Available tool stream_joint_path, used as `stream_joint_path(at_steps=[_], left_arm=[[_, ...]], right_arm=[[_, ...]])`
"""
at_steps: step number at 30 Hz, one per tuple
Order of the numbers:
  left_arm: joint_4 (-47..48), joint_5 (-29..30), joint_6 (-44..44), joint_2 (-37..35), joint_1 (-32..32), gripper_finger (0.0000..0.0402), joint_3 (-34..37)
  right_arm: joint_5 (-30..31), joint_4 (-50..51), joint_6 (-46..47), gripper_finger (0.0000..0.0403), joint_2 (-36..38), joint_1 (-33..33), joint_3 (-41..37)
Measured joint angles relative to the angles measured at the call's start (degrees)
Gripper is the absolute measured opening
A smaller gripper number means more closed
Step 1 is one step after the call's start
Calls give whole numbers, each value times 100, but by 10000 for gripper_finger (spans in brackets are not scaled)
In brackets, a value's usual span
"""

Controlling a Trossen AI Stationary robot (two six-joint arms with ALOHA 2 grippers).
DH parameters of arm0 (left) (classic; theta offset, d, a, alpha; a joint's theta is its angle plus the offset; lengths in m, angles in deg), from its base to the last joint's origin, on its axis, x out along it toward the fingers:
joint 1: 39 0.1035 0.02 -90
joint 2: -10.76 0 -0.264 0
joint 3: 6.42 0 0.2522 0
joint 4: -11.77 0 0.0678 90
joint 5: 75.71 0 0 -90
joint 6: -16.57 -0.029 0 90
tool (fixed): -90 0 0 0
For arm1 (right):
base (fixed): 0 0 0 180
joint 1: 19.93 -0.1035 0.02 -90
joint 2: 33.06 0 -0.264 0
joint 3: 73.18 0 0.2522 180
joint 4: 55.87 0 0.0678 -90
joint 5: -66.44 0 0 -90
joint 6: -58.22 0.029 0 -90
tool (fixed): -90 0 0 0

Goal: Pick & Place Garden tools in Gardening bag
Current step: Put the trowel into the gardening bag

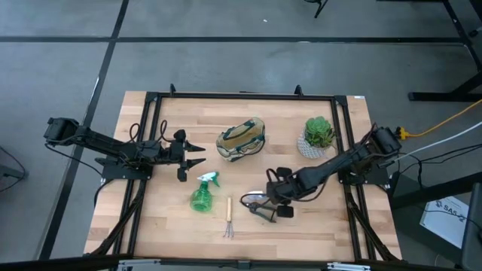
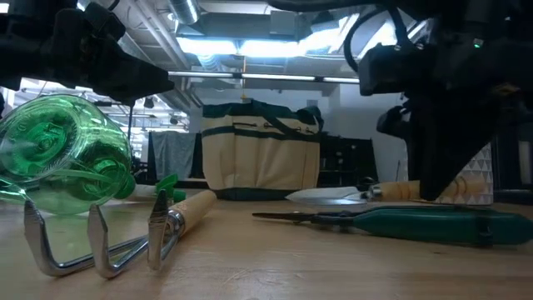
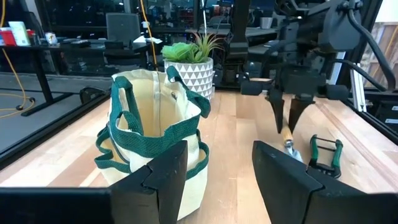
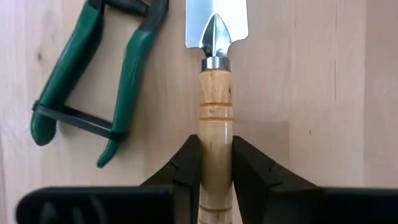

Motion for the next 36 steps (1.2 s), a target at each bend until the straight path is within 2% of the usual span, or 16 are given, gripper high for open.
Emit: stream_joint_path(at_steps=[11, 23, 36], left_arm=[[7, 0, 0, 0, 0, 176, -1], [1, 0, 0, 0, 0, 176, -1], [1, -1, 0, 0, 1, 178, 1]], right_arm=[[334, -1699, 1149, 67, 74, -179, -1100], [404, -2127, 1028, 67, 26, -128, -1144], [469, -2148, 969, 67, 15, 138, -1142]])
